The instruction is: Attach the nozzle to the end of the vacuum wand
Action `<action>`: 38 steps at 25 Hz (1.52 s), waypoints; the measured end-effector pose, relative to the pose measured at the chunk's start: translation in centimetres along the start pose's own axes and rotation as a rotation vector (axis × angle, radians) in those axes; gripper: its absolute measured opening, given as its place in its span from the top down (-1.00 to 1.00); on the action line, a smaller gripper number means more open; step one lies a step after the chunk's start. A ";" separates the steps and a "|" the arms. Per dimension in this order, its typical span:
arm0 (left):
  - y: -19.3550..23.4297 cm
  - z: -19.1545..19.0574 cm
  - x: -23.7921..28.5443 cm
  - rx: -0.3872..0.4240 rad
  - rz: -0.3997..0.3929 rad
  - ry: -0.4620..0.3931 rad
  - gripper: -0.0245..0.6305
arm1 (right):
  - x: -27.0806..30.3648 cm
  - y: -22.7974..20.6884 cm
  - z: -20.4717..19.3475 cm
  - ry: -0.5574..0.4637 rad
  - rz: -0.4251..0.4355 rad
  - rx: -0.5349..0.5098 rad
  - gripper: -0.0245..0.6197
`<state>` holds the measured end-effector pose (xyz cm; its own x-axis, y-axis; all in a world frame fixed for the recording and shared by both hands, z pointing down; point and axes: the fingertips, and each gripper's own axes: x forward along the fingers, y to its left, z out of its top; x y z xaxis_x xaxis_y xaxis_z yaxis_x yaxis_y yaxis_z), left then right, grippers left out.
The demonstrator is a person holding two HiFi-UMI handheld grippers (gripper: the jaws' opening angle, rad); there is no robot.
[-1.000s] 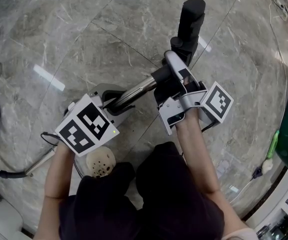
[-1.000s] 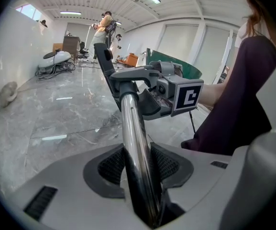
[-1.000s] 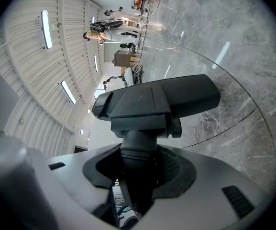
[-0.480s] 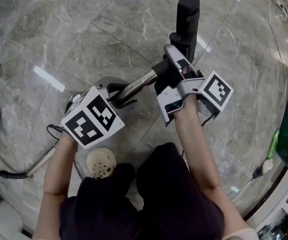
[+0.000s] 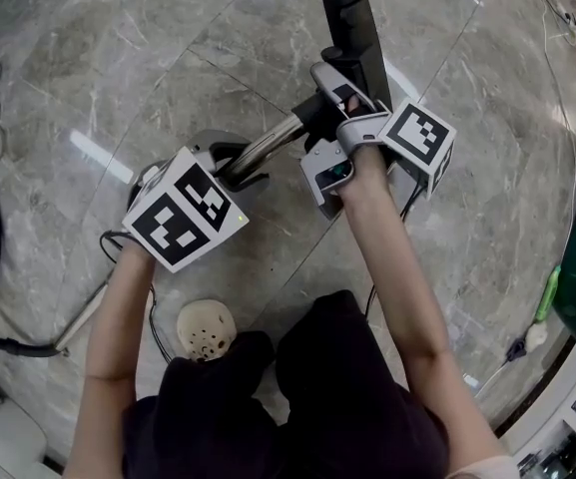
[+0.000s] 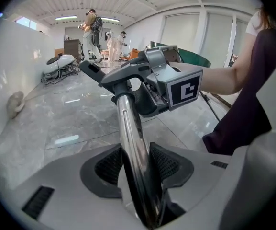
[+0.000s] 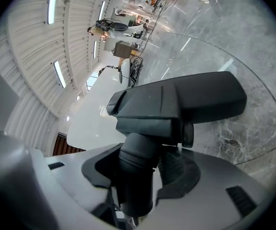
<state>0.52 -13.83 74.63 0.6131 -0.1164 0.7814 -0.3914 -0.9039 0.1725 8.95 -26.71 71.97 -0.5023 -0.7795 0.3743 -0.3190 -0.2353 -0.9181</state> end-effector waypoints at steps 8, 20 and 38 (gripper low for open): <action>3.0 0.2 0.1 0.003 0.187 -0.059 0.05 | 1.7 -1.4 -1.1 0.073 -0.069 -0.072 -0.13; 6.4 3.0 -2.2 -0.072 0.428 -0.261 -0.28 | -2.3 -1.6 -0.1 0.034 -0.007 -0.251 -0.20; 3.0 14.3 -20.0 -0.325 0.426 -0.548 0.90 | -11.9 18.1 1.5 -0.066 0.075 -0.785 0.88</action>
<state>-3.14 -20.10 50.93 0.5835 -0.6920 0.4251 -0.8004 -0.5786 0.1567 10.37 -22.56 50.66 -0.5038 -0.8159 0.2837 -0.7723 0.2783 -0.5711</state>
